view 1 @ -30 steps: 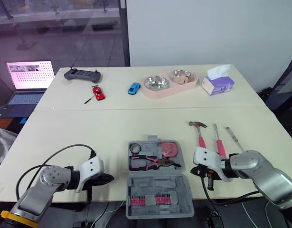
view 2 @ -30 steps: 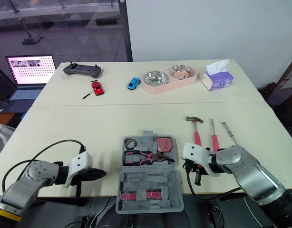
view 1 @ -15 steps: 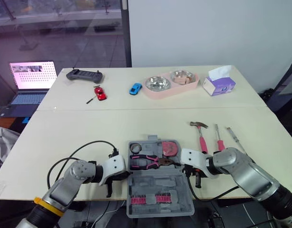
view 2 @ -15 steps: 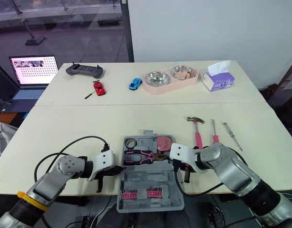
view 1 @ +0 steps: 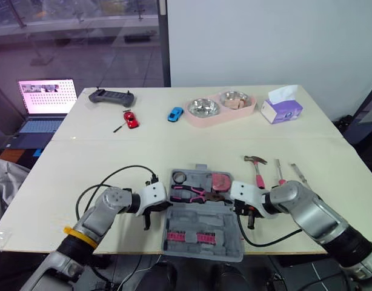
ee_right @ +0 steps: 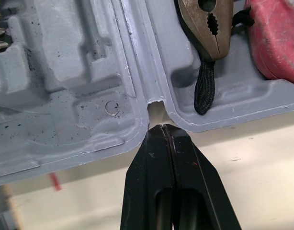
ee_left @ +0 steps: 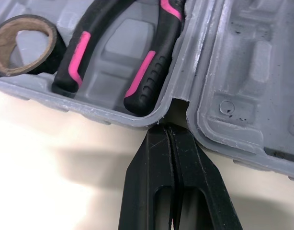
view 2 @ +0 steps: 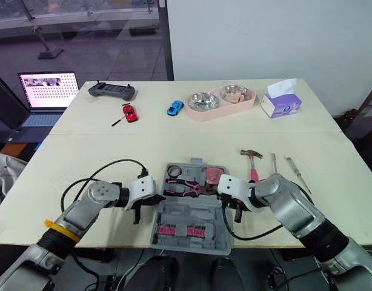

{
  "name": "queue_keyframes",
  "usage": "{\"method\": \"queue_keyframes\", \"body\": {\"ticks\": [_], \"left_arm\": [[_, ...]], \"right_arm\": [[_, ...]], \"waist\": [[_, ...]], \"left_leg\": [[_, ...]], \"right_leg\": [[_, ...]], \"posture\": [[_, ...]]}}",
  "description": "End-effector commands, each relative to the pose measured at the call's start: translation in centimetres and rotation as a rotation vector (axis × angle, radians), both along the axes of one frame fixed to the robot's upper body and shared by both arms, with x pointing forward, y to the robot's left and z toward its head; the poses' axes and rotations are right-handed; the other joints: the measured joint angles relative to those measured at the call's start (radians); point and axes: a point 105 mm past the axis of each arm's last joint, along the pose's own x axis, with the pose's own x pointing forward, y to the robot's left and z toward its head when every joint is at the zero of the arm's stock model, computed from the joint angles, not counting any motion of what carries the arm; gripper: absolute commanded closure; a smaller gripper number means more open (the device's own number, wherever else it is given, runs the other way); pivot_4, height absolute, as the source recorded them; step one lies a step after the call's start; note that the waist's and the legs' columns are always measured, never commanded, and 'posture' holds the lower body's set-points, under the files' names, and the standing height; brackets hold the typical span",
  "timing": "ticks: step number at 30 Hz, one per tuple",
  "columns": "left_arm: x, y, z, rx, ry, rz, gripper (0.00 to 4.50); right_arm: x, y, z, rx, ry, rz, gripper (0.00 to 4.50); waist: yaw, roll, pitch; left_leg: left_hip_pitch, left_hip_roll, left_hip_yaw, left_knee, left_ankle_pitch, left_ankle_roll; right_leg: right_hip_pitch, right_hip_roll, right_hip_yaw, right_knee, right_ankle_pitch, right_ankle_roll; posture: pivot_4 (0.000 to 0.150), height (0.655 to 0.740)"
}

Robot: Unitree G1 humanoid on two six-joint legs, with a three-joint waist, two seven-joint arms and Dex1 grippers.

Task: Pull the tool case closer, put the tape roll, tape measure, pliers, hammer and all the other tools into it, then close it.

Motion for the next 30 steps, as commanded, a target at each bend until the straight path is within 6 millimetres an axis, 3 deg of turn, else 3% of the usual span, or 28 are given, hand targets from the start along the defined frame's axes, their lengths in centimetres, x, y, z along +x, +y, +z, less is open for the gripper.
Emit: {"method": "queue_keyframes", "body": {"ticks": [1,9,30], "left_arm": [[0.9,-0.2,-1.1,0.044,-0.002,0.027,4.47],[1.2,-1.5,-1.3,0.029,-0.009,0.004,4.47],[1.4,-1.8,-1.1,-0.003,-0.001,0.027,4.47]], "right_arm": [[2.0,0.4,1.7,0.017,-0.099,0.004,4.50],[3.0,0.2,1.6,0.006,-0.113,-0.010,4.50],[3.4,0.2,1.5,-0.005,-0.135,-0.020,4.50]], "waist": [[-0.001,0.000,0.000],[0.001,0.000,0.000],[0.001,0.000,0.000]], "left_leg": [[0.000,0.000,0.000,0.000,0.000,0.000],[-0.001,0.000,0.000,0.000,0.000,0.000],[-0.001,-0.001,0.000,0.000,0.000,0.000]], "right_leg": [[0.000,0.000,0.000,0.000,0.000,0.000],[-0.001,0.001,0.000,0.000,0.001,0.002],[-0.001,0.001,0.000,0.000,0.001,0.002]], "posture": [[0.150,0.7370],[0.150,0.7370],[0.150,0.7370]]}}
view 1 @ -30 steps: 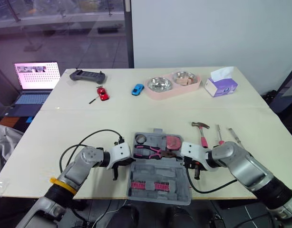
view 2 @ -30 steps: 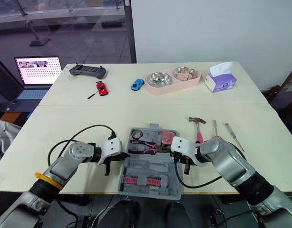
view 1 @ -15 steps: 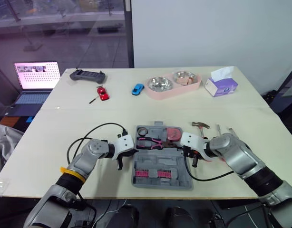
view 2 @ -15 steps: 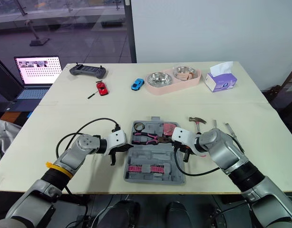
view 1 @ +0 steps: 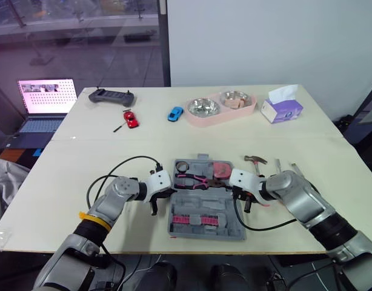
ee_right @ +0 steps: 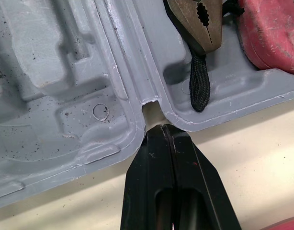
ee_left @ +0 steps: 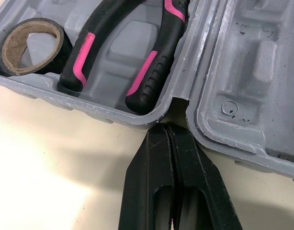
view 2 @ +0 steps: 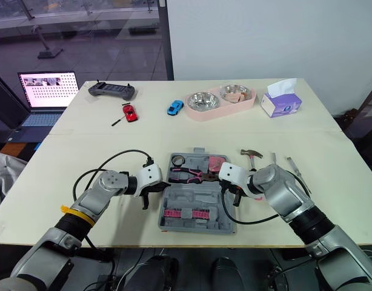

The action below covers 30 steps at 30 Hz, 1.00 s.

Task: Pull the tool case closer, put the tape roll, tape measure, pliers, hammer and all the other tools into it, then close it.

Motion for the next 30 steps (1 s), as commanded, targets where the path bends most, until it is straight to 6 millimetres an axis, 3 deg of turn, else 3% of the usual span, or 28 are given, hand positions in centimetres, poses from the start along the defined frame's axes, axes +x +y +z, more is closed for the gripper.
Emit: {"method": "queue_keyframes", "body": {"ticks": [1,9,16,20,24,28,29,30], "left_arm": [[-0.7,-0.3,-1.2,0.024,0.032,-0.002,4.47],[-1.2,0.7,-1.5,0.036,0.049,0.024,4.47],[-1.2,3.8,0.0,0.043,0.042,0.092,4.47],[-2.0,7.2,2.6,0.031,0.017,0.139,4.47],[-3.5,9.4,5.1,-0.035,0.009,0.146,4.47],[-6.2,14.0,8.6,-0.211,0.060,0.218,4.47],[-6.8,15.2,9.4,-0.254,0.064,0.243,4.49],[-7.4,16.4,9.9,-0.270,0.057,0.275,4.23]], "right_arm": [[0.6,1.0,1.5,0.031,-0.059,0.033,4.50],[0.4,0.9,1.3,0.034,-0.050,0.024,4.50],[0.5,-1.9,3.1,0.018,-0.099,-0.046,4.50],[-0.4,-4.1,5.9,0.092,-0.157,-0.102,4.50],[-1.6,-5.0,8.3,0.220,-0.227,-0.109,4.50],[-4.4,-7.7,10.9,0.382,-0.293,-0.137,4.50],[-5.1,-8.7,11.3,0.422,-0.300,-0.153,4.25],[-5.9,-10.0,11.6,0.455,-0.304,-0.188,3.96]], "waist": [[-0.001,0.000,0.000],[-0.003,0.000,0.000],[-0.008,-0.001,0.001],[-0.027,-0.001,0.001],[-0.028,0.000,0.003],[-0.026,0.000,0.004],[-0.025,0.000,0.004],[-0.024,0.000,0.005]], "left_leg": [[0.000,0.000,0.000,0.000,0.000,0.000],[0.000,0.000,0.000,-0.001,0.000,0.000],[-0.002,0.000,0.000,-0.002,0.000,0.000],[-0.003,0.001,-0.001,-0.005,0.000,0.000],[-0.004,0.002,-0.001,-0.005,-0.001,0.001],[-0.005,0.002,-0.001,-0.005,-0.002,0.001],[-0.005,0.002,-0.001,-0.005,-0.002,0.002],[-0.005,0.002,-0.001,-0.005,-0.002,0.002]], "right_leg": [[0.000,0.000,0.000,0.000,0.000,0.000],[-0.001,0.000,0.000,0.000,0.000,0.000],[-0.004,0.000,0.000,0.000,0.000,0.000],[-0.006,0.001,0.001,0.000,0.000,-0.001],[-0.006,-0.001,0.001,-0.001,0.000,-0.001],[-0.005,-0.002,0.001,-0.004,0.000,-0.001],[-0.005,-0.002,0.001,-0.004,0.000,-0.001],[-0.005,-0.002,0.001,-0.004,0.000,-0.001]], "posture": [[0.150,0.7370],[0.150,0.7370],[0.150,0.7370],[0.150,0.7370],[0.150,0.7370],[0.150,0.7370],[0.150,0.7370],[0.150,0.7370]]}}
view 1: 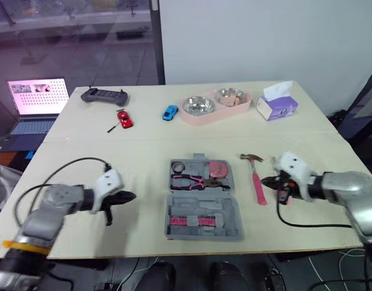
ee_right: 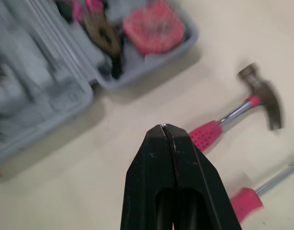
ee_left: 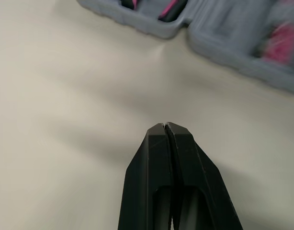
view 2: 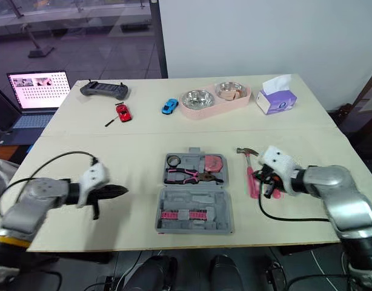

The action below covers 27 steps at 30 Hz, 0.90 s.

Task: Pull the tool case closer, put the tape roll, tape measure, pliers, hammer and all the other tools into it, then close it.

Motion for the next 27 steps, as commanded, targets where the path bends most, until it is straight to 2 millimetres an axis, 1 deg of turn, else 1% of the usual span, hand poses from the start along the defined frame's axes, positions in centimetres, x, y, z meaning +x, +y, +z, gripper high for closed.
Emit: {"method": "queue_keyframes", "body": {"ticks": [1,2,4,5,8,9,10,12,15,24,26,27], "left_arm": [[-1.5,3.6,3.9,-0.102,-0.070,0.078,3.94],[-2.0,4.5,4.0,-0.103,-0.061,0.103,3.62],[-3.0,5.6,3.8,-0.080,-0.048,0.130,2.62],[-3.3,6.0,3.7,-0.068,-0.045,0.139,2.12],[-4.3,7.4,3.1,-0.065,-0.024,0.202,0.60],[-4.5,7.8,2.8,-0.064,-0.023,0.224,0.11],[-4.7,8.2,2.3,-0.058,-0.024,0.242,0.04],[-5.0,8.8,1.7,-0.055,-0.024,0.268,0.04],[-5.2,8.8,1.3,-0.057,-0.027,0.273,0.04],[-4.7,7.7,1.1,-0.056,-0.037,0.236,0.04],[-4.7,6.8,0.9,-0.043,-0.036,0.201,0.04],[-4.5,5.9,0.9,-0.050,-0.039,0.175,0.04]], "right_arm": [[-2.2,-3.4,3.2,0.110,-0.094,-0.047,3.69],[-2.9,-4.4,3.3,0.126,-0.093,-0.068,3.22],[-3.9,-5.7,3.6,0.160,-0.095,-0.109,2.18],[-4.3,-6.3,3.7,0.165,-0.096,-0.127,1.73],[-5.7,-8.0,3.5,0.162,-0.080,-0.183,0.24],[-6.1,-8.6,3.4,0.164,-0.075,-0.207,0.00],[-6.5,-9.0,3.2,0.151,-0.075,-0.220,0.00],[-6.8,-9.2,3.0,0.131,-0.075,-0.231,0.00],[-6.9,-8.8,2.9,0.139,-0.074,-0.225,0.00],[-6.7,-8.3,2.3,0.115,-0.065,-0.232,0.00],[-6.5,-7.8,1.9,0.093,-0.051,-0.262,0.00],[-6.2,-7.8,1.9,0.101,-0.052,-0.308,0.00]], "waist": [[0.001,0.000,0.000],[0.001,0.000,0.000],[0.000,0.001,0.001],[0.000,0.001,0.001],[-0.002,0.001,0.001],[-0.002,0.001,0.001],[-0.002,0.001,0.001],[-0.003,0.002,0.001],[-0.002,0.001,0.001],[0.000,0.001,0.002],[0.000,0.001,0.002],[0.000,0.001,0.002]], "left_leg": [[0.000,0.000,0.000,0.000,0.000,0.000],[0.000,0.000,0.000,0.000,0.000,0.000],[0.001,0.000,0.001,0.000,0.000,0.000],[0.001,0.000,0.002,0.000,0.000,0.000],[0.002,0.001,0.003,0.001,-0.002,-0.002],[0.002,0.001,0.003,0.001,-0.002,-0.003],[0.002,0.001,0.003,0.001,-0.002,-0.003],[0.002,0.001,0.004,0.001,-0.002,-0.003],[0.001,0.002,0.004,0.001,-0.002,-0.003],[0.000,0.001,0.004,0.000,-0.002,-0.003],[0.000,0.001,0.004,0.000,-0.002,-0.003],[0.000,0.001,0.004,0.000,-0.002,-0.003]], "right_leg": [[0.000,0.000,0.000,0.000,0.000,0.000],[0.001,-0.001,0.000,-0.001,0.000,0.000],[0.001,-0.001,0.000,-0.001,-0.001,-0.002],[0.002,-0.002,0.000,-0.001,-0.002,-0.003],[0.003,-0.002,0.002,-0.001,-0.003,-0.004],[0.003,-0.002,0.002,-0.001,-0.003,-0.004],[0.002,-0.002,0.002,-0.001,-0.003,-0.004],[0.002,-0.002,0.002,-0.001,-0.003,-0.005],[0.001,-0.003,0.003,-0.001,-0.003,-0.005],[0.001,-0.003,0.003,-0.002,-0.004,-0.005],[0.001,-0.003,0.003,-0.002,-0.004,-0.005],[0.001,-0.003,0.003,-0.002,-0.004,-0.005]], "posture": [[0.150,0.7370],[0.150,0.7370],[0.150,0.7370],[0.150,0.7370],[0.150,0.7370],[0.150,0.7370],[0.150,0.7370],[0.150,0.7370],[0.150,0.7370],[0.150,0.7370],[0.150,0.7370],[0.150,0.7370]]}}
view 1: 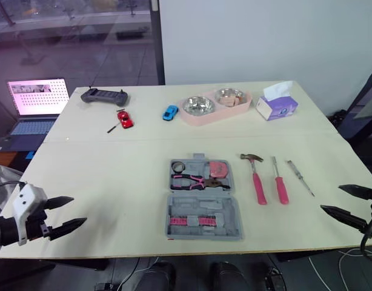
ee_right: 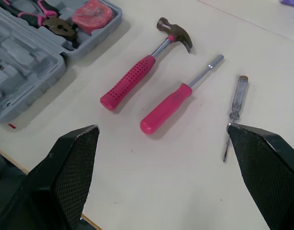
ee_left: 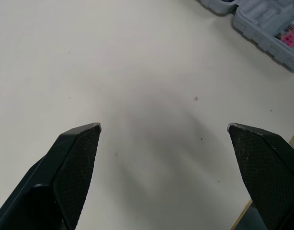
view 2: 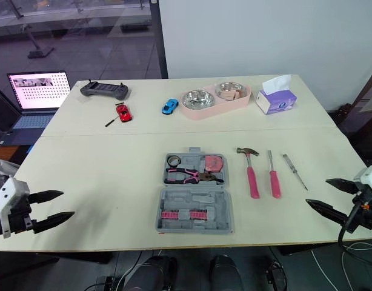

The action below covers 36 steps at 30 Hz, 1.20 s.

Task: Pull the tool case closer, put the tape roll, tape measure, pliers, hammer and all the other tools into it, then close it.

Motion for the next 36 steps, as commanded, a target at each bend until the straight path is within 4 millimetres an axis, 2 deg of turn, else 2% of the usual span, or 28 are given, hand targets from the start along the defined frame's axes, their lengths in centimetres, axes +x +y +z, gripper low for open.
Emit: {"method": "queue_keyframes", "body": {"ticks": [1,6,8,10,13,17,22,28,36], "left_arm": [[0.4,-2.2,0.7,0.010,-0.039,-0.079,0.04],[0.5,-7.7,1.3,-0.062,-0.043,-0.229,0.04],[0.6,-11.5,1.9,-0.122,-0.060,-0.319,0.04],[0.7,-13.7,2.4,-0.155,-0.084,-0.356,0.04],[1.4,-16.1,3.7,-0.212,-0.170,-0.376,0.04],[1.1,-19.1,5.2,-0.290,-0.273,-0.477,0.04],[0.5,-20.4,5.2,-0.316,-0.274,-0.531,0.04],[0.3,-20.7,5.2,-0.318,-0.274,-0.535,0.04],[0.3,-21.4,5.6,-0.323,-0.272,-0.534,0.04]], "right_arm": [[0.7,0.7,0.3,-0.011,-0.013,-0.082,0.00],[1.6,1.7,-0.2,-0.039,0.037,-0.202,0.00],[3.5,2.6,-0.6,-0.051,0.052,-0.291,0.00],[4.7,3.1,-0.8,-0.058,0.072,-0.334,0.00],[6.6,2.1,-1.0,-0.054,0.108,-0.448,0.00],[9.2,1.2,-1.7,-0.078,0.161,-0.501,0.00],[11.2,0.1,-3.1,-0.124,0.229,-0.498,0.00],[12.8,-1.4,-3.3,-0.134,0.271,-0.523,0.00],[15.2,-2.3,-4.8,-0.192,0.346,-0.491,0.00]], "waist": [[0.000,0.000,0.000],[0.000,0.000,0.000],[-0.001,0.000,0.000],[-0.002,0.000,0.001],[-0.001,0.000,0.001],[0.000,0.000,0.001],[-0.002,0.000,0.001],[-0.003,0.001,0.001],[-0.007,0.001,0.002]], "left_leg": [[0.000,0.000,0.000,0.000,0.000,0.000],[-0.001,0.000,0.000,0.000,0.000,0.000],[-0.002,0.000,0.000,0.000,0.000,0.001],[-0.001,0.000,0.000,0.003,0.001,0.001],[-0.001,0.000,0.001,0.003,0.002,0.003],[-0.002,-0.001,0.000,0.002,0.002,0.003],[-0.002,-0.001,0.001,0.001,0.002,0.004],[-0.001,-0.001,0.002,0.002,0.002,0.004],[0.001,-0.001,0.002,0.002,0.002,0.004]], "right_leg": [[0.000,0.000,0.000,0.000,0.000,0.000],[-0.001,0.000,0.001,0.000,0.000,0.000],[-0.001,0.000,0.000,0.000,0.000,0.000],[-0.001,0.000,0.000,0.001,0.002,-0.001],[-0.001,0.001,0.000,0.001,0.002,-0.002],[-0.001,0.001,-0.002,0.001,0.002,-0.002],[-0.001,0.001,-0.002,0.001,0.002,-0.001],[-0.001,0.002,-0.002,0.001,0.002,-0.002],[0.000,0.005,-0.002,0.001,0.002,-0.001]], "posture": [[0.150,0.7370],[0.150,0.7370],[0.150,0.7370],[0.150,0.7370],[0.150,0.7370],[0.150,0.7370],[0.150,0.7370],[0.150,0.7370],[0.150,0.7370]]}}
